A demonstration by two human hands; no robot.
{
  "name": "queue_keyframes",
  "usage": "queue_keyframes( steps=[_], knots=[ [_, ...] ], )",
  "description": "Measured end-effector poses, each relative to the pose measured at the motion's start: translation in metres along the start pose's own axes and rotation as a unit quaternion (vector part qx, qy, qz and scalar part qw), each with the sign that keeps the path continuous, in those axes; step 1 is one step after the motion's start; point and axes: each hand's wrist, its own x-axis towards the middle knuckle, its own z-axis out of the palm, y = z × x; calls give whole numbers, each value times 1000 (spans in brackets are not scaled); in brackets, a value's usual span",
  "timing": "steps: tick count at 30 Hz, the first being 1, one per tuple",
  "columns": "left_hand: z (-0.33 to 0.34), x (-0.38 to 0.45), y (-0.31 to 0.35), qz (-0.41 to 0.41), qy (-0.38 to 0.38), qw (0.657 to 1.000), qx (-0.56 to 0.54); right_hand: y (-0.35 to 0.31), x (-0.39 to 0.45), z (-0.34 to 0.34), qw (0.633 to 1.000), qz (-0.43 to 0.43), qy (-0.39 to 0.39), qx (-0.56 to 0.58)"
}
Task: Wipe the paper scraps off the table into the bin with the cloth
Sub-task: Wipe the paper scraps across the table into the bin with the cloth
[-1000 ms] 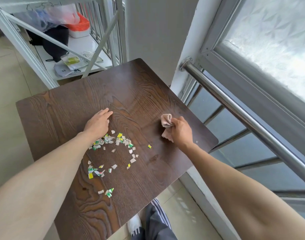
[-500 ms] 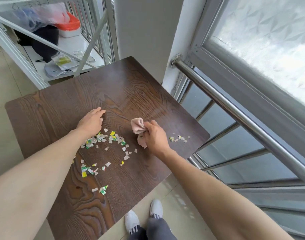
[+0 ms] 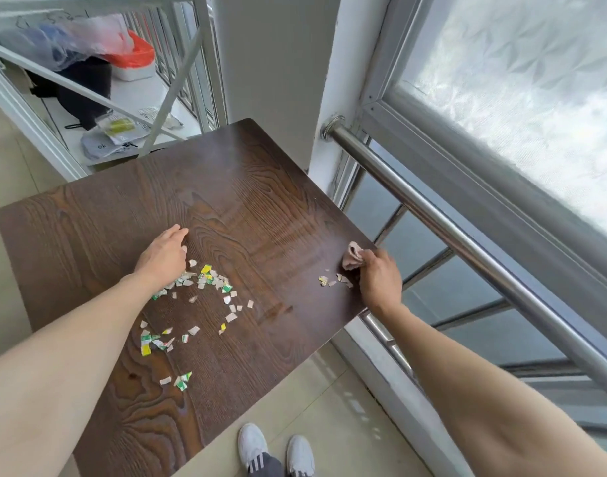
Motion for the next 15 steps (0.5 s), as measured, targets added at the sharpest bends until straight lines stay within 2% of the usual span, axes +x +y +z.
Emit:
queue_keyframes(
  steps=[5,9,12,15],
  knots=[
    [3,-7,-6,-32,30,999,-12,-66,-36,20,993,-1,-6,120],
    [6,-16,-8,-41,45,998,-15,-115,-54,32,986,-28,-47,160],
    [8,-22,-10,-37,46,998,-18,-140,-63,38,980,-76,-86,163],
    [8,-25,-10,-38,43,998,-22,-153,-66,36,957,-169,-150,180]
  ],
)
